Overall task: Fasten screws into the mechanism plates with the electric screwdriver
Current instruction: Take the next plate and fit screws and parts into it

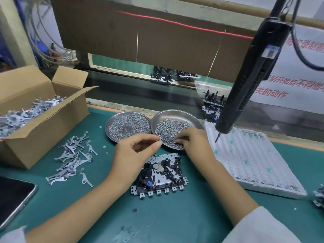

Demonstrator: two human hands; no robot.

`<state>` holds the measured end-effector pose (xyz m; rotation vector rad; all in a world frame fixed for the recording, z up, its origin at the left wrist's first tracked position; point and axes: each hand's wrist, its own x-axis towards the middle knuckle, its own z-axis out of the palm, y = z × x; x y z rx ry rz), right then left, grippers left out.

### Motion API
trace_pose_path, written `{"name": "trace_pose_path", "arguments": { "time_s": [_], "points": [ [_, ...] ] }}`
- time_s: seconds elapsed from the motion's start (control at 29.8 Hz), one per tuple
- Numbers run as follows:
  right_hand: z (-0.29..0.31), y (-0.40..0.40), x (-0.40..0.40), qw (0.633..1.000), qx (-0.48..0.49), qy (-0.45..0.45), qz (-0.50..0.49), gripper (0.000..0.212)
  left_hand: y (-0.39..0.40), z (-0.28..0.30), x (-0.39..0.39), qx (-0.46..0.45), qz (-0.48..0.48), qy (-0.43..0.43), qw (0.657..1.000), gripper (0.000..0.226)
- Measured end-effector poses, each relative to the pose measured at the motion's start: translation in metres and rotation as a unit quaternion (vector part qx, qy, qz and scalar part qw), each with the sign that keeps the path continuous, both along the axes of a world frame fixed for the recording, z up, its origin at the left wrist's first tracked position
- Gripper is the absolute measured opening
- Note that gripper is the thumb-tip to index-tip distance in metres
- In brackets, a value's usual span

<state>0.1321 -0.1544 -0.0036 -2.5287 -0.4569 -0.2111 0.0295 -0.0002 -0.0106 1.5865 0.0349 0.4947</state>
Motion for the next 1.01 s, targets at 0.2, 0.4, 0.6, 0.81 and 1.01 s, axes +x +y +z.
{"name": "trace_pose_path", "arguments": {
  "time_s": [0.2,0.4,0.6,0.81,1.01],
  "points": [
    [-0.003,-0.005,-0.001,0.995,0.095,-0.030,0.007,0.015,-0.005,-0.002,-0.003,0.032,0.005,-0.004,0.999,0.014],
    [0.001,-0.008,-0.006,0.976,0.218,-0.009,0.002,0.011,-0.006,0.000,-0.004,0.040,0.009,-0.006,0.999,0.017],
    [0.013,-0.011,-0.046,0.870,0.468,0.139,0.074,0.006,-0.007,0.001,-0.006,0.058,0.002,-0.025,0.998,0.014],
    [0.008,-0.004,-0.079,0.806,0.544,0.218,0.080,0.019,-0.010,0.000,-0.009,0.123,-0.030,-0.083,0.988,0.011],
    [0.006,0.001,-0.088,0.801,0.562,0.194,0.066,0.011,-0.011,-0.002,-0.009,0.165,-0.022,-0.127,0.978,0.012]
  ]
}}
